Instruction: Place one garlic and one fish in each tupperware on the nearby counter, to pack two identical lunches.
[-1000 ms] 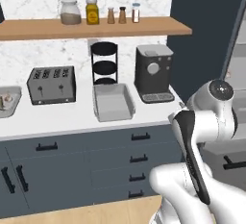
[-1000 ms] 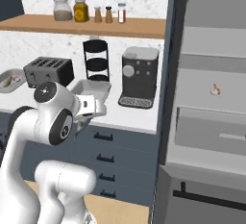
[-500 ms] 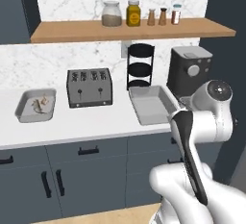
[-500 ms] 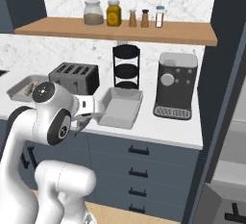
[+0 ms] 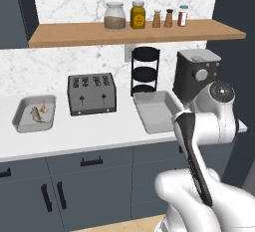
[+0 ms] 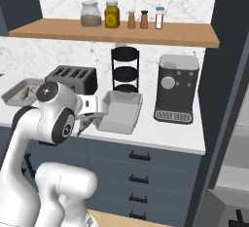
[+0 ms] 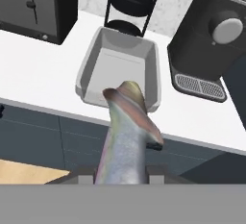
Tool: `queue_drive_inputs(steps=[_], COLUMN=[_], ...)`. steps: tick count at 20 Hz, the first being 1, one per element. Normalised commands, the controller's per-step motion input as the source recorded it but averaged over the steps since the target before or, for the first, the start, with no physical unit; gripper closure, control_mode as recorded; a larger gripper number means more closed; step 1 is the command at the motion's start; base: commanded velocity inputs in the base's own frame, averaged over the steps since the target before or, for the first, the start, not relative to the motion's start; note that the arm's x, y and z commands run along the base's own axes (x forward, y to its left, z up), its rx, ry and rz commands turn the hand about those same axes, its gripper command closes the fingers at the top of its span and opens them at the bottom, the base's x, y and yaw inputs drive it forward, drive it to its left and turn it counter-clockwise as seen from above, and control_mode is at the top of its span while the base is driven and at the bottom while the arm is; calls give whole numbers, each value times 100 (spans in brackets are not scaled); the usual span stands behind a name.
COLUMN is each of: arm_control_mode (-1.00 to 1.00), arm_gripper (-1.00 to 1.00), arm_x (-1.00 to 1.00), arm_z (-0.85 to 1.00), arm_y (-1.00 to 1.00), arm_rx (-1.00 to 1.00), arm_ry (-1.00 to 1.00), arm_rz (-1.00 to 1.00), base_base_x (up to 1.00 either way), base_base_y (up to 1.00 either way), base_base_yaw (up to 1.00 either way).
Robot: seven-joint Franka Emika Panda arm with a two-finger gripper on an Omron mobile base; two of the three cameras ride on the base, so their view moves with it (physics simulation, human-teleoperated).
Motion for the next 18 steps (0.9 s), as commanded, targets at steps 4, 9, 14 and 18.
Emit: queue_drive_inputs(steps=[4, 9, 14, 18], arm_control_mode=[-100, -100, -100, -100], arm_gripper=[100, 100, 100, 100], arm_x=[91, 100, 100, 100], arm_z=[-3, -2, -4, -25], arm_y=[0, -3, 0, -4], arm_rx=[6, 13, 0, 0], arm_ry=[2, 13, 12, 13], arm_rz=[-1, 1, 0, 0], base_base_x=[0, 0, 0, 0], base_base_y=[0, 0, 0, 0], base_base_yaw=[0, 0, 0, 0])
